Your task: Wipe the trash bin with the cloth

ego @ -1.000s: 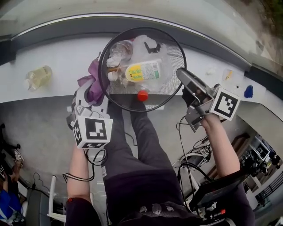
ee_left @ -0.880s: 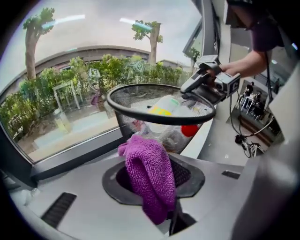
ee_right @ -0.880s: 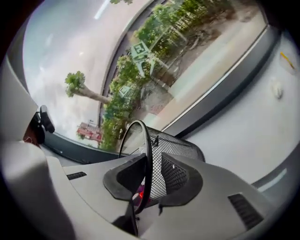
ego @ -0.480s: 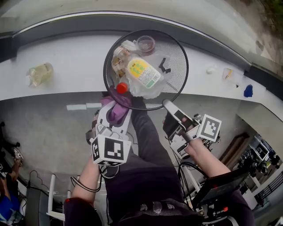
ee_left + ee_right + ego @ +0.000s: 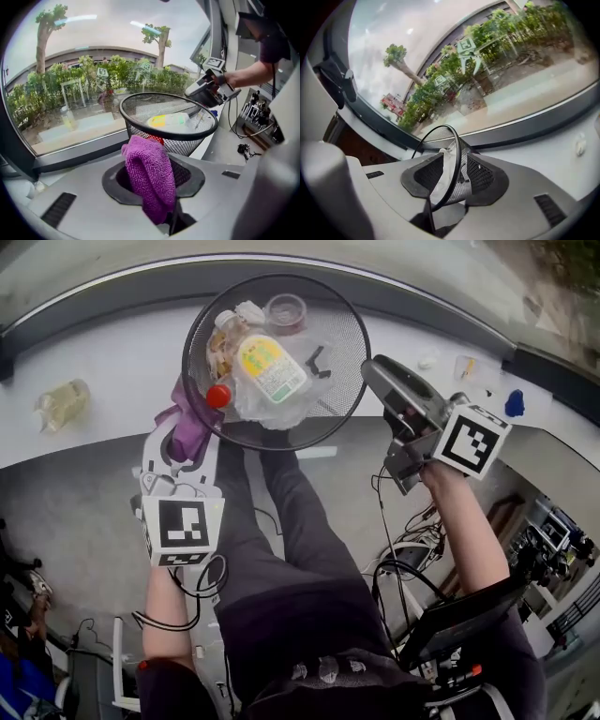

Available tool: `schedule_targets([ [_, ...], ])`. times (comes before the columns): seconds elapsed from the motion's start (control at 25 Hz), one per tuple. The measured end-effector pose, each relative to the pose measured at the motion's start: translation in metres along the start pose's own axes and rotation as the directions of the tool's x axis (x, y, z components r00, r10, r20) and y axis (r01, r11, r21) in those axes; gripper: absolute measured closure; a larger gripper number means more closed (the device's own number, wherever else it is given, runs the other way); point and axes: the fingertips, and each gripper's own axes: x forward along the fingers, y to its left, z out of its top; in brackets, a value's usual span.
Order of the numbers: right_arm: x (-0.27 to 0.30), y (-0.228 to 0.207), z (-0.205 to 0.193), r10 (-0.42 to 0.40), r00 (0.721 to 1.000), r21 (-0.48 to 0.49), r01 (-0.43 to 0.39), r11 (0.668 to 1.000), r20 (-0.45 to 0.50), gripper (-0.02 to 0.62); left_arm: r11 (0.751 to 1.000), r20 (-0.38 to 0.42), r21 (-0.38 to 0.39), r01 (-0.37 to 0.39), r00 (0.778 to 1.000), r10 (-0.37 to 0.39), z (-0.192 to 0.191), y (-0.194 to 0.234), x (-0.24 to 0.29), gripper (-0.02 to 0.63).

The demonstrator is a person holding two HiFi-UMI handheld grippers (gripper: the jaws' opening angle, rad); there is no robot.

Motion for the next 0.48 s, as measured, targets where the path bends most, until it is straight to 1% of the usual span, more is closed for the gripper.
schedule_targets([
  [0.08, 0.024, 0.001, 0.001, 0.046, 0.998, -0.011, -0.047, 0.999, -0.041, 0.46, 0.999, -0.003, 0.026, -0.029, 1.0, 0.029, 0.002, 0.01, 0.0, 0.486],
  [0.12, 0.031, 0.0, -0.001, 0.04, 0.998, 0.0, -0.041, 0.999, -0.056, 0.462, 0.999, -0.004, 0.035, -0.037, 0.999, 0.038, 0.003, 0.012, -0.001, 0.487],
  [0.2, 0.028, -0.008, -0.006, -0.026, 0.999, 0.032, 0.027, 0.999, -0.045, 0.523, 0.999, 0.0, 0.039, -0.03, 1.0, 0.03, 0.005, 0.007, -0.004, 0.487],
  [0.28, 0.016, -0.016, -0.008, -0.076, 0.997, 0.109, 0.074, 0.991, 0.01, 0.532, 1.0, 0.005, 0.021, -0.002, 1.0, 0.002, 0.006, -0.005, -0.005, 0.486],
  [0.36, 0.002, -0.019, -0.013, -0.097, 0.993, 0.209, 0.081, 0.975, 0.065, 0.532, 0.999, 0.008, -0.016, 0.049, 0.999, -0.049, 0.005, -0.024, -0.004, 0.488],
  [0.44, -0.011, -0.019, -0.028, -0.115, 0.989, 0.309, 0.083, 0.947, 0.088, 0.532, 0.993, 0.004, -0.052, 0.106, 0.994, -0.106, 0.002, -0.048, -0.002, 0.488],
  [0.48, -0.016, -0.019, -0.038, -0.126, 0.987, 0.367, 0.084, 0.926, 0.094, 0.532, 0.991, -0.003, -0.063, 0.122, 0.992, -0.123, 0.0, -0.06, -0.001, 0.487],
])
